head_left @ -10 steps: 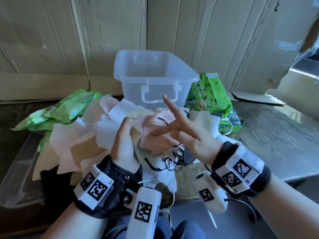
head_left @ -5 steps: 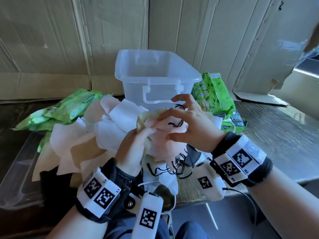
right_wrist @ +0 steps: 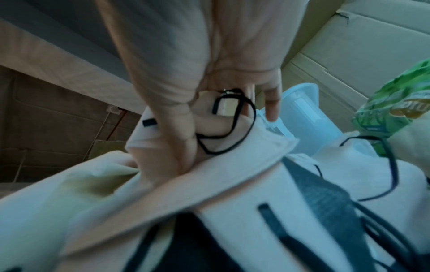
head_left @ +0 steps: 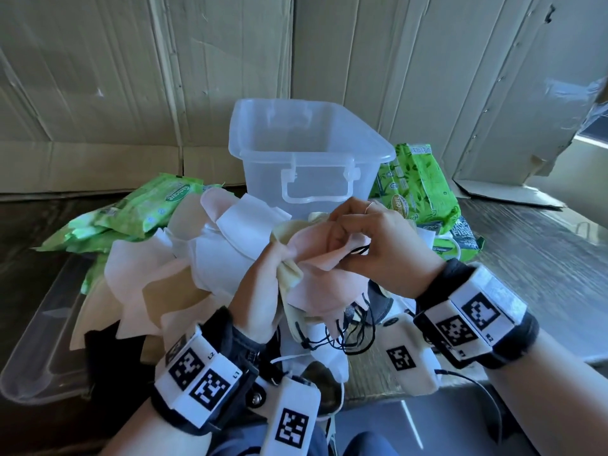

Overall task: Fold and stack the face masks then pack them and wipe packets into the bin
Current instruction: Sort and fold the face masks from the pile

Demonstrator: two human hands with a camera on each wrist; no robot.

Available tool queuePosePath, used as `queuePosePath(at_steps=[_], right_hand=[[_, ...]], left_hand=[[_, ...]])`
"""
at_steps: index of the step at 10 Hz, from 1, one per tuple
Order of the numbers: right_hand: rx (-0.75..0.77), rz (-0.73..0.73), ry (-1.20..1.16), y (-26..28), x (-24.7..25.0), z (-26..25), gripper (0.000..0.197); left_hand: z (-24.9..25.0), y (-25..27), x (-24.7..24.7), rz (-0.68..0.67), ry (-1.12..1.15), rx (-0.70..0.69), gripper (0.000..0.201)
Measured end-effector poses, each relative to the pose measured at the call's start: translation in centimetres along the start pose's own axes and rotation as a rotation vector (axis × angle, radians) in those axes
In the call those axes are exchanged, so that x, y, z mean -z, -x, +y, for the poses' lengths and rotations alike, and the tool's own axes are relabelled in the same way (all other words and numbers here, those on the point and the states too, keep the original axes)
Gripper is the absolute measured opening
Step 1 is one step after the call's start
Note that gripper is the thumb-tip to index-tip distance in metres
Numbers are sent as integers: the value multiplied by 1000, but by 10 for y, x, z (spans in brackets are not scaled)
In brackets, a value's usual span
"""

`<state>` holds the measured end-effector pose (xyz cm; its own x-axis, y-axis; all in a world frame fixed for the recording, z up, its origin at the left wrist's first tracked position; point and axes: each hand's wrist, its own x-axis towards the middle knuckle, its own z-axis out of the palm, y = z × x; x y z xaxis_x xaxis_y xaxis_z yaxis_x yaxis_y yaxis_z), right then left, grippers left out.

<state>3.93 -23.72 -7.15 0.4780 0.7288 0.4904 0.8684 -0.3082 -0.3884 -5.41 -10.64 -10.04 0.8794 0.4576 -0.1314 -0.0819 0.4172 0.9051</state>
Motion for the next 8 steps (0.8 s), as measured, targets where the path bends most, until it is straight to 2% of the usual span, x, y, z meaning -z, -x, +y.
queuePosePath(at_steps=[1,2,3,4,5,6,7,8], right_hand=[[-18,-58,-16,-2,3,-4,20],[33,-104,-103,-5,4,-8,18],[52,9,-167,-5,4,-8,16],[90,124,-173,-5,4,-11,11],[31,90,-187,-3,11,-12,20],[-59,-30,-191,-2,21,-5,22],[-117,-111,-210,-4,28,-2,22],[-87,-120,-210,-7,25,-4,28]], left_hand=[[-6,-6,6,-167,10,42,50],[-9,-5,11,-218,-53,43,30],[-9,-2,11,-251,-94,13,32],[-11,-3,19,-267,-90,-73,53],[-4,-2,16,-312,-18,-112,26],[4,-7,23,-350,46,-109,22],[11,-8,25,-353,-79,-170,21],[5,-12,25,-341,-221,-227,44]])
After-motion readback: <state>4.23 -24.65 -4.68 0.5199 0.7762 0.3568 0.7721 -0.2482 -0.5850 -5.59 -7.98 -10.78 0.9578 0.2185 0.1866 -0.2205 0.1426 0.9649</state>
